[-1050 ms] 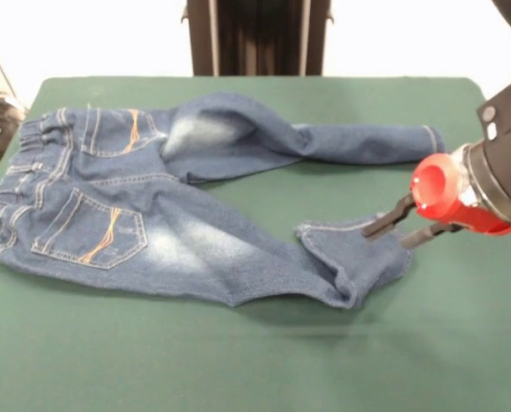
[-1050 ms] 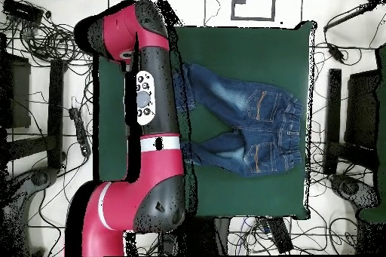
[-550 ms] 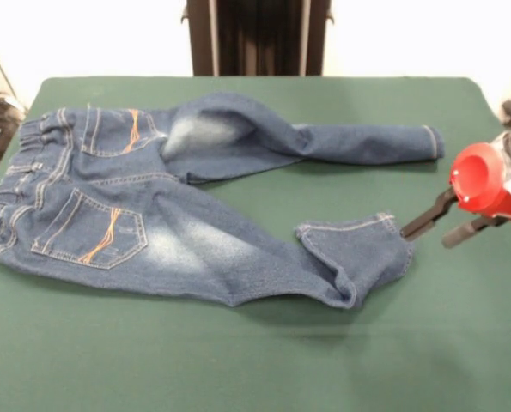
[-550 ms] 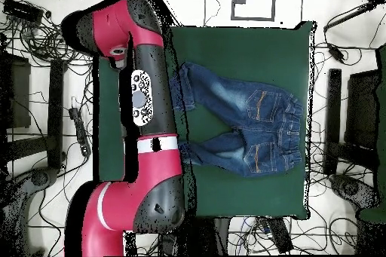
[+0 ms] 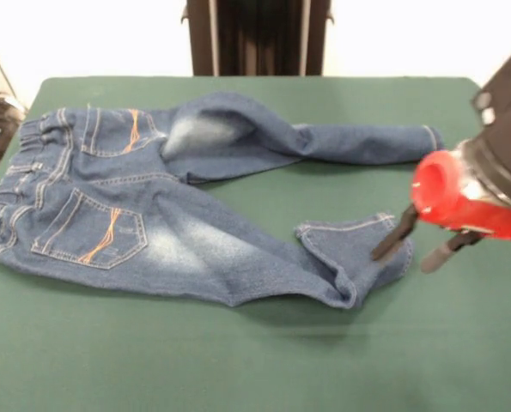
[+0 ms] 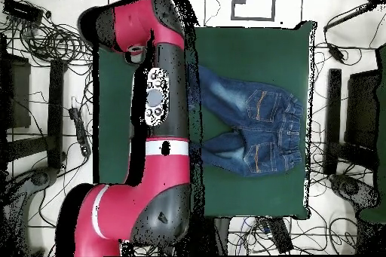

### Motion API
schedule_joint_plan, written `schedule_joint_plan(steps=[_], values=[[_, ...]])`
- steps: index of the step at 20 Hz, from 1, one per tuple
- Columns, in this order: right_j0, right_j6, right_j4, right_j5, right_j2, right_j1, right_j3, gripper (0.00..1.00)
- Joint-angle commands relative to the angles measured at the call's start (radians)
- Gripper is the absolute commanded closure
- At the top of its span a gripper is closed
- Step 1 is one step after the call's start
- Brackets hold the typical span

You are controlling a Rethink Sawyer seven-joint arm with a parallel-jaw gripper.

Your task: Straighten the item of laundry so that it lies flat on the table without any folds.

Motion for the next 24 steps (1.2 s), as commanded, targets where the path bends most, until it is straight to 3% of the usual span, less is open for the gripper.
schedule_joint_plan(steps=[1,9,13,20,24], values=[[-0.032,-0.068,0.019,-0.189,0.173,-0.096,0.402,0.00],[-0.049,-0.019,0.004,-0.306,0.189,-0.107,0.500,0.00],[-0.053,0.034,0.005,-0.426,0.213,-0.172,0.660,0.00],[-0.040,0.264,0.053,-0.563,0.217,-0.269,0.915,0.00],[-0.046,0.298,0.093,-0.604,0.225,-0.293,0.987,0.00]])
